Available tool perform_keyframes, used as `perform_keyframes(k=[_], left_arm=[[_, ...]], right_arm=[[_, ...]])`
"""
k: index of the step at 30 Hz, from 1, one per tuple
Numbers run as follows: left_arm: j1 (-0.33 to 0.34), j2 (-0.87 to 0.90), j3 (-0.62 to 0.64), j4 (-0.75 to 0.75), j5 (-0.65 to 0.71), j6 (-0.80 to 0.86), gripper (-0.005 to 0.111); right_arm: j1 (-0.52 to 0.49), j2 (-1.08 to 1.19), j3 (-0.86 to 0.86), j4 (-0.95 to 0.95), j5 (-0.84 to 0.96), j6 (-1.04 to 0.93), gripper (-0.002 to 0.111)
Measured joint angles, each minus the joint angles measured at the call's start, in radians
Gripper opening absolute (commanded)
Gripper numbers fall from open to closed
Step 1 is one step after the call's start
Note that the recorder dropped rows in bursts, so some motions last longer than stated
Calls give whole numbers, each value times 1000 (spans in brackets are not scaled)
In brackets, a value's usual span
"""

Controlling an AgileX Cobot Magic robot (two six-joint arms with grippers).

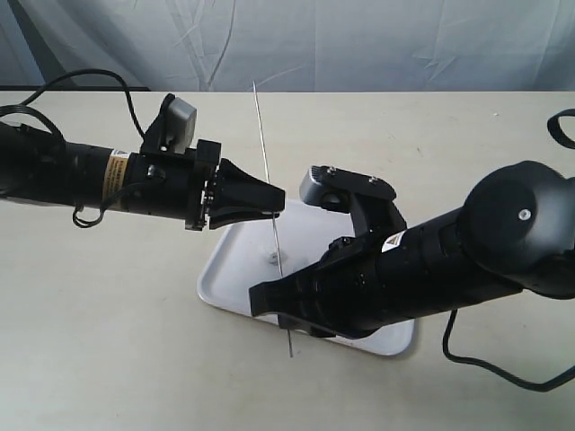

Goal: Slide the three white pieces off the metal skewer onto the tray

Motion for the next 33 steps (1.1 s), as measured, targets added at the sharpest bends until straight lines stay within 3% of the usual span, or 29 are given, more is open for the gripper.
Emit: perform_keyframes(k=[8, 12, 21, 28, 33], left_arm=[[6, 0, 0, -55, -4, 42, 17], [49, 0, 0, -65, -10, 46, 17], [240, 0, 0, -86, -14, 82, 17], [285, 0, 0, -75, 44, 94, 17], [287, 0, 0, 16, 96, 103, 15]], right_arm=[[0, -2, 0, 6, 62, 0, -1], [0, -2, -2, 6, 99, 0, -1], [0, -3, -2, -10, 230, -20, -1], [2, -3, -2, -34, 293, -16, -1], [2, -4, -2, -106, 322, 50, -1]])
